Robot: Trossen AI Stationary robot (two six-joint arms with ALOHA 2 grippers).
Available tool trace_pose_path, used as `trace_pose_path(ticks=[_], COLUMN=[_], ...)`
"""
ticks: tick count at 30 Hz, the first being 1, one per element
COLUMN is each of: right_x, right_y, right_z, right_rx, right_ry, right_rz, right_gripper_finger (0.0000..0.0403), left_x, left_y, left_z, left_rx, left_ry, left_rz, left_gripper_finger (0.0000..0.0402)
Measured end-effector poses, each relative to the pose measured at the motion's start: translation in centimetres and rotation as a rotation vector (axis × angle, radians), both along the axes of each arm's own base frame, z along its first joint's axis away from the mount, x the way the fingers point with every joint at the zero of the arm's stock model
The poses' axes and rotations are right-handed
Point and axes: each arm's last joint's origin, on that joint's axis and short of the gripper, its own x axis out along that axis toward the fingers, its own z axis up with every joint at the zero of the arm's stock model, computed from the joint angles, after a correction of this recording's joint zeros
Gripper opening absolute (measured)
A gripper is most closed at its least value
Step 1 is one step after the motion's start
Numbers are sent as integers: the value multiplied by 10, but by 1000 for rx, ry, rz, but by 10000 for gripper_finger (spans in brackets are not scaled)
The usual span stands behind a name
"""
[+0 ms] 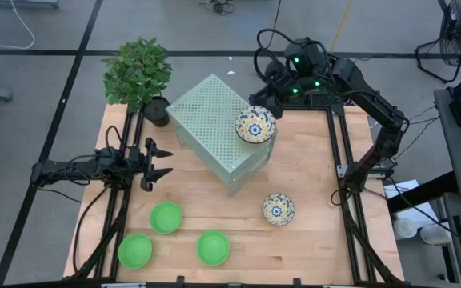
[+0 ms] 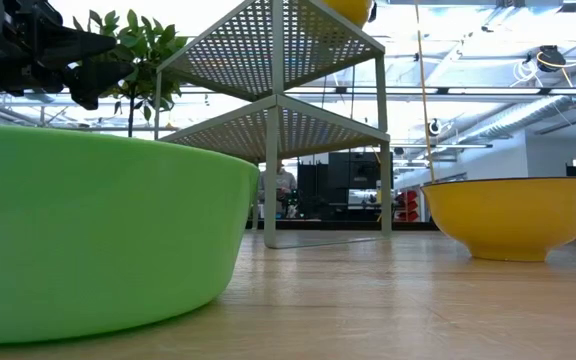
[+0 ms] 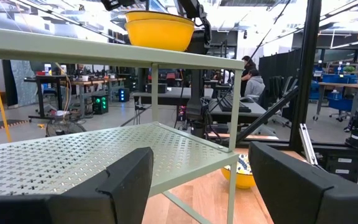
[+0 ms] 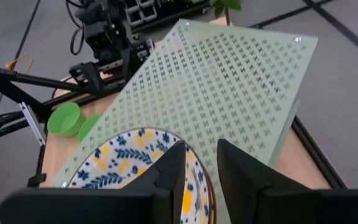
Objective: Pick & Place Mini bowls
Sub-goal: Stack the yellow patterned bowl on the yellow patterned bowl on the shelf
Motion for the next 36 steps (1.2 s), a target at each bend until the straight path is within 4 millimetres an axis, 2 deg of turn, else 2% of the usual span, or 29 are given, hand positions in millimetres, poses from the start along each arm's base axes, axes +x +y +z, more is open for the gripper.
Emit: trace_pose_path(ticks=[5, 10, 21, 25, 33, 36], right_x=[3, 8, 3, -7, -36, -45], right_y=[7, 23, 84, 108, 148, 161], right_z=[4, 10, 24, 26, 11, 11], right_rx=[-49, -99, -135, -113, -38, -39], right_ry=[-36, -71, -128, -99, 158, 188], right_rz=[44, 117, 318, 396, 559, 610], right_gripper_finger=[83, 84, 82, 82, 80, 75], left_x=[0, 0, 0, 0, 0, 0], left_y=[0, 0, 0, 0, 0, 0], left_z=[0, 0, 0, 0, 0, 0], left_rx=[0, 0, 0, 0, 0, 0], left_ry=[0, 0, 1, 0, 0, 0], left_rz=[0, 0, 0, 0, 0, 0], left_gripper_finger=[269, 269, 269, 269, 269, 269])
